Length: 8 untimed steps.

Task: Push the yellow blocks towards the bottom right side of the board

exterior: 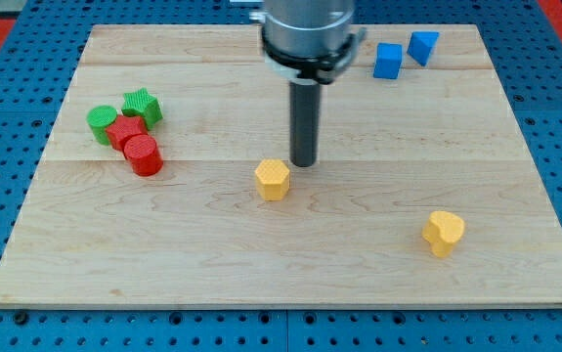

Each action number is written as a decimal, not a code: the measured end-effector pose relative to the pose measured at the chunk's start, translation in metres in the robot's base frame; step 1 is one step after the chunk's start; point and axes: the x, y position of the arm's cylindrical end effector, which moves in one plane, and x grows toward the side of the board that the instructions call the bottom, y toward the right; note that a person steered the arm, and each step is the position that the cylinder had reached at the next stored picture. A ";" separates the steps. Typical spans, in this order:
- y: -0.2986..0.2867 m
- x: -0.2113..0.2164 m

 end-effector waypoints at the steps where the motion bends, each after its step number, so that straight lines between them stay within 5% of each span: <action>1: -0.092 -0.023; 3: -0.111 0.025; 5: 0.031 0.039; 7: 0.109 0.060; 8: 0.127 0.029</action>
